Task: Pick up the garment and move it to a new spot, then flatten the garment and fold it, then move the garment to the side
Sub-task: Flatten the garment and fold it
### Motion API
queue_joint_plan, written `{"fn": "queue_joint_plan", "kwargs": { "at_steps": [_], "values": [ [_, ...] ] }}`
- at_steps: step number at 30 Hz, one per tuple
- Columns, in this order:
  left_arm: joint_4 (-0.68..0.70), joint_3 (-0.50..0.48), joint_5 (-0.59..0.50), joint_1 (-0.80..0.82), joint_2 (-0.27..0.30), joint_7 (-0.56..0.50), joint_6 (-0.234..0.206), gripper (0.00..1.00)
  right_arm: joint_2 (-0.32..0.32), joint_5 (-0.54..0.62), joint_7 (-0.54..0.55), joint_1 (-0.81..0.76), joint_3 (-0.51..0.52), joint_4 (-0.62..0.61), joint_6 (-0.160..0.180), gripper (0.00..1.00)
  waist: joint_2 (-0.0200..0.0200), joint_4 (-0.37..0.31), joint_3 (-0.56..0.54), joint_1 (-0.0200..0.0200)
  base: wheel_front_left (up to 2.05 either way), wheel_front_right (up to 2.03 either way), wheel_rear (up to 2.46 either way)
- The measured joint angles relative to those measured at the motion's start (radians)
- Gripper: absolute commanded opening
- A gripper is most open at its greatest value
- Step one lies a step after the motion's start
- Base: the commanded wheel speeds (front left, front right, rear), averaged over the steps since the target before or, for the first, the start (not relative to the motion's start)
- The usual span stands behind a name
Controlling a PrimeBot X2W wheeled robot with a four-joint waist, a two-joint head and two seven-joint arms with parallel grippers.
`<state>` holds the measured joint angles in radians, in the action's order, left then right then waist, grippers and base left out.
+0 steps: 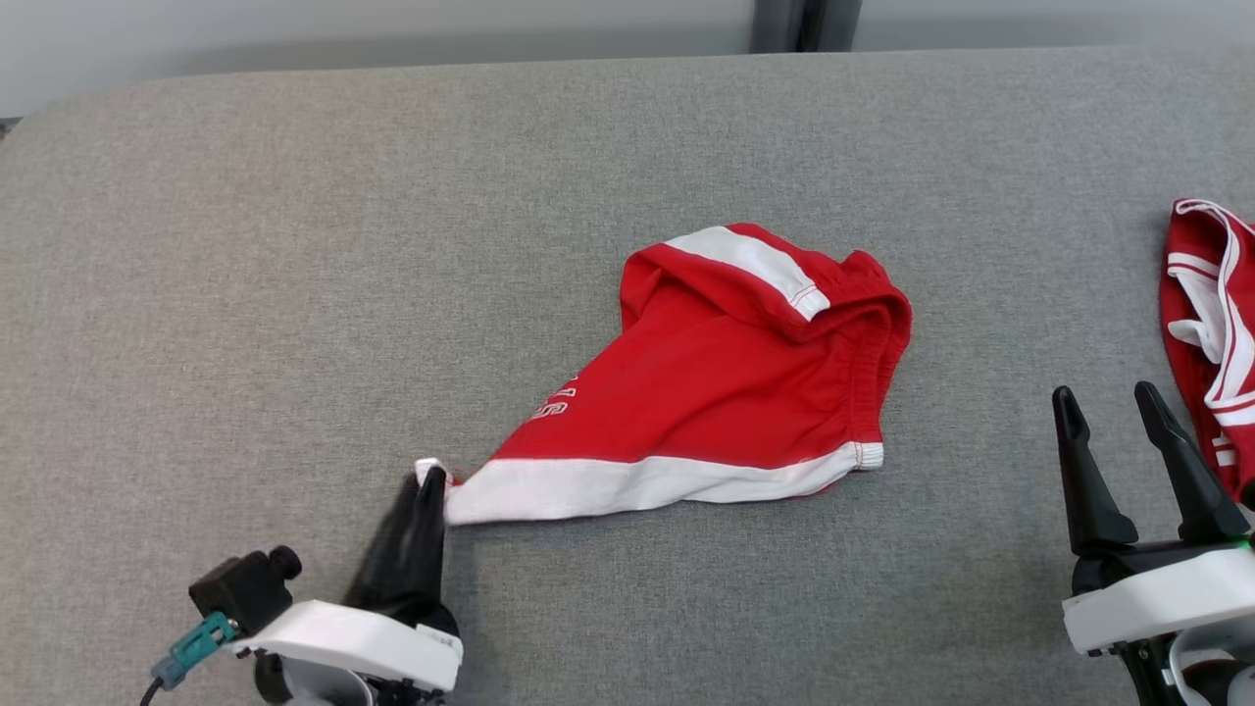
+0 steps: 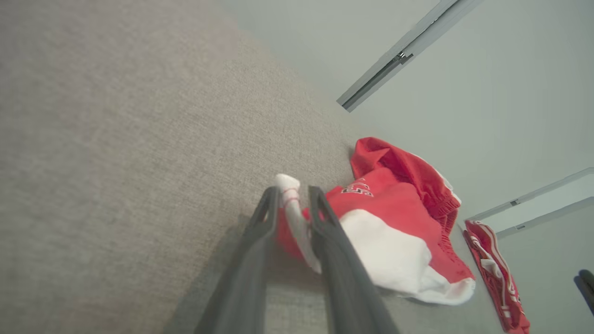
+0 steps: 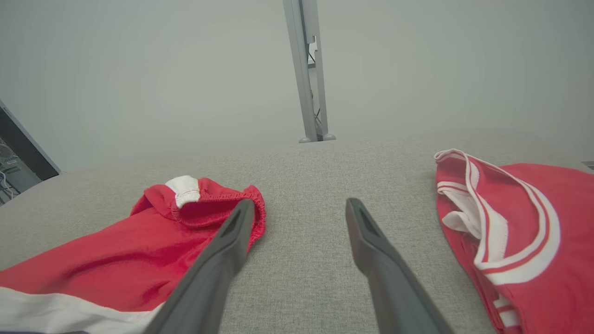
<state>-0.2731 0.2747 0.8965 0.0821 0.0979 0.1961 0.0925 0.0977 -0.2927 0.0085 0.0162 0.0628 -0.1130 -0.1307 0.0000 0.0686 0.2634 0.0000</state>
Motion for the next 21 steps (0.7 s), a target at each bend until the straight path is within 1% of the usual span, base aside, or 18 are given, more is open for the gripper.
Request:
{"fn": "queue_joint_plan", "kwargs": {
  "at_steps": [1,3,5,9,11,14,16,20,21],
  "values": [
    [-0.005,0.0,-0.021,0.008,0.007,0.012,-0.008,1.0,0.0,0.001,0.0,0.0,0.001,-0.001,0.0,1.0,0.0,0.001,-0.002,0.0,0.0,0.0,0.0],
    [-0.008,-0.001,-0.096,0.019,0.023,0.039,-0.044,1.0,0.0,0.004,0.0,0.0,0.002,-0.004,0.0,1.0,0.0,0.002,-0.008,0.0,0.0,0.0,0.0],
    [0.005,-0.012,-0.148,0.023,0.03,0.055,-0.073,1.0,0.0,0.009,0.0,0.0,0.005,-0.007,0.0,1.0,0.0,0.002,-0.014,0.0,0.0,0.0,0.0],
    [0.065,-0.033,-0.299,0.032,0.058,0.066,-0.14,1.0,0.002,0.023,-0.002,-0.001,0.013,-0.013,0.0,1.0,0.0,0.002,-0.03,0.0,0.0,0.0,0.0],
    [0.103,-0.041,-0.362,0.034,0.073,0.067,-0.164,1.0,0.007,0.036,-0.007,-0.002,0.015,-0.014,0.0,1.0,0.0,0.001,-0.04,0.0,0.0,0.0,0.0],
    [0.137,-0.033,-0.435,0.034,0.105,0.068,-0.186,1.0,0.008,0.047,-0.006,-0.005,0.01,-0.016,0.0,1.0,0.0,-0.002,-0.056,0.0,0.0,0.0,0.0],
    [0.16,-0.026,-0.466,0.033,0.131,0.063,-0.195,1.0,0.007,0.052,0.0,-0.008,0.003,-0.016,0.0,1.0,0.0,-0.006,-0.068,0.0001,0.0,0.0,0.0],
    [0.22,-0.025,-0.485,0.001,0.17,0.02,-0.217,1.0,0.006,0.059,0.003,-0.03,-0.008,-0.011,0.0,1.0,0.0,-0.015,-0.096,0.0,0.0,0.0,0.0],
    [0.22,-0.025,-0.485,0.001,0.17,0.02,-0.217,1.0,0.006,0.059,0.003,-0.03,-0.008,-0.011,0.0,1.0,0.0,-0.015,-0.096,0.0,0.0,0.0,0.0]
  ]
}}
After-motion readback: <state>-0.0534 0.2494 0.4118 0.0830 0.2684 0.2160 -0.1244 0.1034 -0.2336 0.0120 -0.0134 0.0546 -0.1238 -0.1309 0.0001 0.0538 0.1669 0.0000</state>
